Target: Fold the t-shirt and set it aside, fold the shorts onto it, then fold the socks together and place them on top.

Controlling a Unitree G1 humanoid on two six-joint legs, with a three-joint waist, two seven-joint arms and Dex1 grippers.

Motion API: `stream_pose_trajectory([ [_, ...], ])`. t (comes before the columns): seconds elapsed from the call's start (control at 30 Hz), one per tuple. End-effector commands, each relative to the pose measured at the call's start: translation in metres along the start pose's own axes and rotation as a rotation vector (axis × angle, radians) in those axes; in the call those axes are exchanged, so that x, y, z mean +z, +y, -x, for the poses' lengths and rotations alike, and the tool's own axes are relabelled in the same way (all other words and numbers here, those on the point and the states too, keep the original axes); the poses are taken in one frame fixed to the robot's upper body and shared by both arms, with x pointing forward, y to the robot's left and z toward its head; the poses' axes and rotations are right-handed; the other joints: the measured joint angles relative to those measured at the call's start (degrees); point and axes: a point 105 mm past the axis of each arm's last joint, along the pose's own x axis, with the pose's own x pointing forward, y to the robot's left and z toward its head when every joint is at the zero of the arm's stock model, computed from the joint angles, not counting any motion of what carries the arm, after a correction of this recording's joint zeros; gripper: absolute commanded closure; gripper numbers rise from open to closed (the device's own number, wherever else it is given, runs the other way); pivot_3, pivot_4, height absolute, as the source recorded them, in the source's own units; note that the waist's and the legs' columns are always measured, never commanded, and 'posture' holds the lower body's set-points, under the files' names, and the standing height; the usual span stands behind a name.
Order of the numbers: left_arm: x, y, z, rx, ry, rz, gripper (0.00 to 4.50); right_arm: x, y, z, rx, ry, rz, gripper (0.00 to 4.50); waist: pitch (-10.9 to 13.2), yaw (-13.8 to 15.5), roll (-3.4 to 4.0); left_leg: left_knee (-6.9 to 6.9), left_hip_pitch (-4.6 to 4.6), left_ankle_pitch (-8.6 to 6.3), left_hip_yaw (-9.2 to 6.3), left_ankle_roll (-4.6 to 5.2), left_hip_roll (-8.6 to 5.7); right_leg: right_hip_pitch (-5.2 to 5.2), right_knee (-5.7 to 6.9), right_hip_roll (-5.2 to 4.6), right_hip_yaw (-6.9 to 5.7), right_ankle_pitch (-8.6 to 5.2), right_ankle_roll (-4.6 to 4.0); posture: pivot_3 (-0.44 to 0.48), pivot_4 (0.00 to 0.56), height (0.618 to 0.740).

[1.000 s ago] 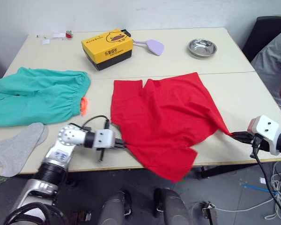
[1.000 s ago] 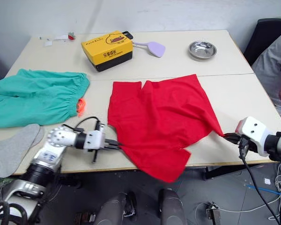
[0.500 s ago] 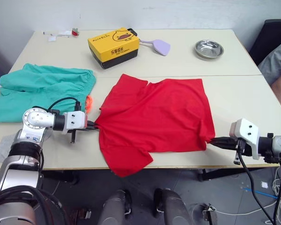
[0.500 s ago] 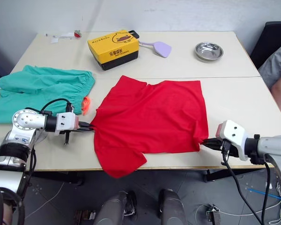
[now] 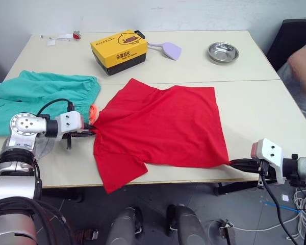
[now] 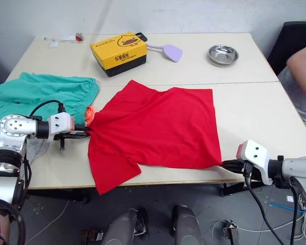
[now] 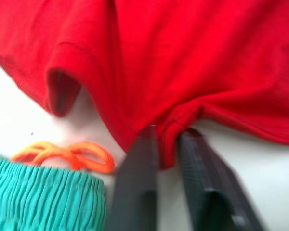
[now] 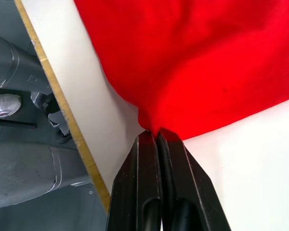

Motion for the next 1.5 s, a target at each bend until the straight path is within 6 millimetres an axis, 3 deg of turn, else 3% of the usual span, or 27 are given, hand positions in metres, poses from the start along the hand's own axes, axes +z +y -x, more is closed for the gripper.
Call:
stream_pose_trajectory([
  [0.03,0.002,-0.005,0.029,0.019,-0.03,-0.017,2.42,0.008,-0.001,0.005,-0.015,-0.051,0.036,4.5,0.0,-0.2,-0.01,-0.01,0.0,0.02,0.01,-0.03,0.01,0.0,-0.02,0.01,0.01,0.0,0.0,0.0,0.15,0.74],
  [0.1,0.007,-0.017,0.037,-0.009,-0.086,-0.019,1.75,0.008,0.001,0.004,-0.013,-0.065,0.04,4.5,0.0,-0.2,-0.01,-0.02,0.02,0.05,0.02,-0.09,0.01,0.0,-0.04,0.01,0.03,0.0,0.0,0.0,0.15,0.74],
  [0.2,0.014,-0.056,0.044,-0.129,-0.13,-0.096,0.78,0.008,0.004,0.002,0.002,-0.082,0.037,4.5,0.0,-0.1,-0.02,-0.02,0.02,-0.05,0.01,-0.24,0.01,0.03,-0.08,-0.03,0.07,0.0,0.0,0.0,0.15,0.74],
  [0.27,0.018,-0.077,0.042,-0.175,-0.144,-0.125,0.14,0.004,0.005,0.001,0.004,-0.069,0.026,4.5,0.0,0.0,-0.03,-0.05,0.1,-0.1,0.0,-0.29,0.0,0.1,-0.14,-0.07,0.11,0.0,0.0,0.0,0.15,0.74],
  [0.3,0.024,-0.084,0.035,-0.188,-0.166,-0.14,0.04,-0.001,0.003,0.0,-0.001,-0.046,0.02,4.5,0.0,0.1,-0.03,-0.07,0.08,-0.12,0.0,-0.28,0.0,0.08,-0.16,-0.08,0.13,0.0,0.0,0.0,0.15,0.74],
  [0.47,0.039,-0.099,0.012,-0.247,-0.197,-0.195,0.04,-0.003,-0.006,-0.002,-0.022,-0.022,0.016,4.5,0.0,1.2,-0.05,-0.09,0.08,-0.22,-0.05,-0.1,-0.02,0.1,-0.27,-0.12,0.11,0.12,-0.04,0.0,0.15,0.74],
  [0.6,0.044,-0.095,-0.005,-0.246,-0.191,-0.245,0.04,0.0,-0.011,-0.003,-0.023,-0.028,0.025,4.5,-0.1,1.4,0.0,-0.21,0.08,-0.21,0.0,-0.11,0.0,0.08,-0.43,-0.08,0.1,0.15,-0.06,0.0,0.15,0.74],
  [0.83,0.04,-0.094,-0.012,-0.299,-0.147,-0.324,0.04,0.002,-0.014,-0.005,-0.035,-0.039,0.027,4.5,-0.1,1.4,0.0,-0.18,-0.04,-0.1,0.05,-0.3,0.02,0.02,-0.5,-0.01,0.02,0.15,-0.04,0.0,0.15,0.74],
  [1.03,0.053,-0.103,-0.029,-0.341,-0.223,-0.364,0.04,0.002,-0.014,-0.006,-0.044,-0.044,0.024,4.5,-0.1,1.6,0.07,-0.13,-0.01,-0.17,0.05,0.02,0.01,0.1,-0.5,-0.04,0.07,0.27,0.03,0.0,0.15,0.74],
  [1.13,0.058,-0.113,-0.035,-0.382,-0.268,-0.343,0.61,0.004,-0.016,-0.007,-0.055,-0.051,0.027,4.5,-0.2,1.6,0.17,-0.14,-0.02,-0.13,0.05,-0.04,-0.01,0.11,-0.57,-0.05,0.06,0.28,0.05,0.0,0.15,0.74],
  [1.33,0.062,-0.116,-0.036,-0.39,-0.309,-0.29,2.63,0.005,-0.018,-0.008,-0.066,-0.053,0.03,4.5,-0.2,1.5,0.18,-0.13,-0.06,-0.09,0.08,-0.11,-0.02,0.1,-0.65,-0.03,0.05,0.3,0.08,0.0,0.15,0.74],
  [1.5,0.076,-0.112,-0.031,-0.358,-0.403,-0.15,4.34,0.006,-0.02,-0.008,-0.07,-0.056,0.033,4.5,-0.2,1.5,0.17,-0.11,-0.06,-0.1,0.07,-0.06,-0.01,0.11,-0.63,-0.03,0.06,0.31,0.1,0.0,0.15,0.74],
])
